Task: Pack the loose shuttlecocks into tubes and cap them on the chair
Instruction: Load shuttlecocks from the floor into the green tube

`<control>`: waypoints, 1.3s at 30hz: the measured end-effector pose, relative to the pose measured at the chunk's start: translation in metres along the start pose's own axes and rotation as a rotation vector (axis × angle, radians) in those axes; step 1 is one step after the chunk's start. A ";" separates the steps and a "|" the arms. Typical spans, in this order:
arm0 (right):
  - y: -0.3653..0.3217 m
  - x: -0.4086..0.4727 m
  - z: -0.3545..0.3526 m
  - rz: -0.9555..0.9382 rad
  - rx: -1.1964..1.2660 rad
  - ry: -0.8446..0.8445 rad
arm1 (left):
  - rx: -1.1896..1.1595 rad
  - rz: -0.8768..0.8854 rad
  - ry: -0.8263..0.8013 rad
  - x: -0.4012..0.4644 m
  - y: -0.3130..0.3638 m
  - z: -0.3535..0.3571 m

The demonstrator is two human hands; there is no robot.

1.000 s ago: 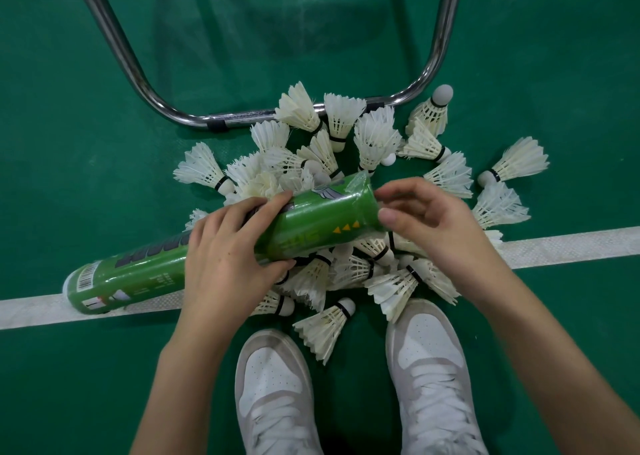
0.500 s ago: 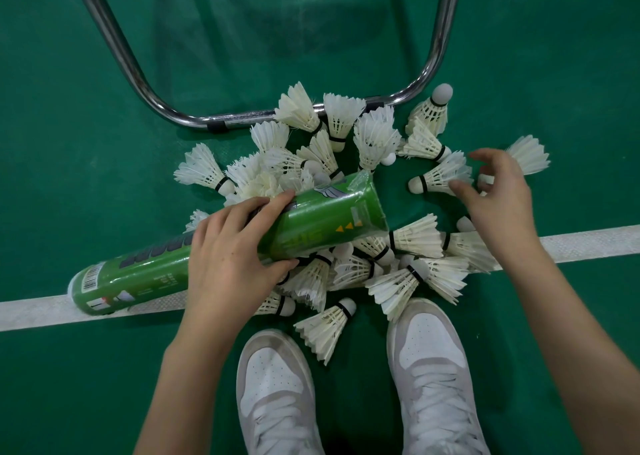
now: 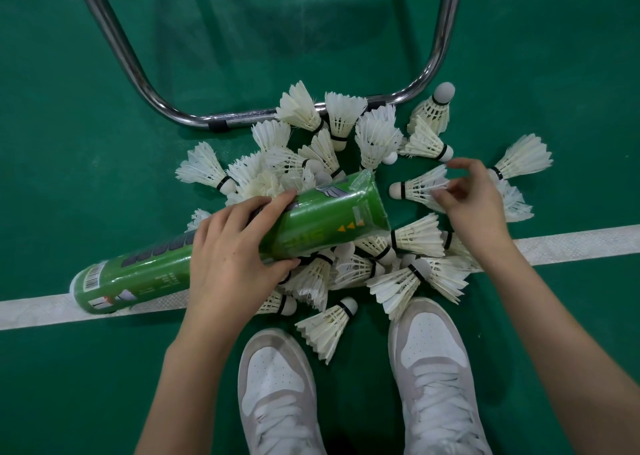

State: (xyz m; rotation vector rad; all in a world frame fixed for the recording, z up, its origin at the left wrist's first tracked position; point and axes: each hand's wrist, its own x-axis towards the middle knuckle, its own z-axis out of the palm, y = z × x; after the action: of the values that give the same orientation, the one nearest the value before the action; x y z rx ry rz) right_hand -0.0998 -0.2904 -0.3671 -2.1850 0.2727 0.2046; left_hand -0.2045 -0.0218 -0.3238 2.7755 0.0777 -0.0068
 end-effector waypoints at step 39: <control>-0.080 -0.071 0.007 -0.056 0.437 -0.354 | 0.002 -0.007 -0.007 -0.001 -0.001 0.000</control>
State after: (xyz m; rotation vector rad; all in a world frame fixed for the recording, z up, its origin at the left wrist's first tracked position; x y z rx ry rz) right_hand -0.1471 -0.2304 -0.2918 -1.6863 0.0477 0.4496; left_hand -0.2055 -0.0205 -0.3239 2.7767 0.0858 -0.0178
